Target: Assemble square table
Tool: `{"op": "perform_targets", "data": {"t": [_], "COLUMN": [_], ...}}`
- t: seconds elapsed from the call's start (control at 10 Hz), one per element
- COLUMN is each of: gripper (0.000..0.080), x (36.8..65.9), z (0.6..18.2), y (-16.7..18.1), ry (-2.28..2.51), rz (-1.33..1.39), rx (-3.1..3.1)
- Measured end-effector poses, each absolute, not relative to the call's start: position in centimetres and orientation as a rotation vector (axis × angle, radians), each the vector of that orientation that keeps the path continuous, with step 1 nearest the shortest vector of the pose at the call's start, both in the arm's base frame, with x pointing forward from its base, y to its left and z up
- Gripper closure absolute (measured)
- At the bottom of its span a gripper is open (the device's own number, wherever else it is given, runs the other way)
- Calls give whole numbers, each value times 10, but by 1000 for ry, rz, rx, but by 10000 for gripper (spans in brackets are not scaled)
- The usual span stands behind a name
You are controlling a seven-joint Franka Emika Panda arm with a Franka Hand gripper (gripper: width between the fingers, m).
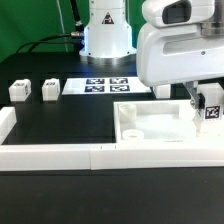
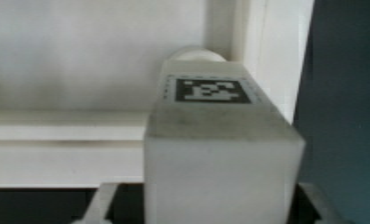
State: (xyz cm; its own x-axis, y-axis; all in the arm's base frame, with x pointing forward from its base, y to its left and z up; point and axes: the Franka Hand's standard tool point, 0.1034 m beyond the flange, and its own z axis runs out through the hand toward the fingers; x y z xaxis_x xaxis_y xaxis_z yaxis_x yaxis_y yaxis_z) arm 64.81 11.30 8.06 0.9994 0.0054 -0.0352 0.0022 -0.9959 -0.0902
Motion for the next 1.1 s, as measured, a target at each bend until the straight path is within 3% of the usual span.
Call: {"op": "perform_targets", "data": {"t": [1.1], "gripper": [508], "x": [640], "z": [77], "y": [98], "ry": [1682], "rz": [28], "rx": [-2594]}}
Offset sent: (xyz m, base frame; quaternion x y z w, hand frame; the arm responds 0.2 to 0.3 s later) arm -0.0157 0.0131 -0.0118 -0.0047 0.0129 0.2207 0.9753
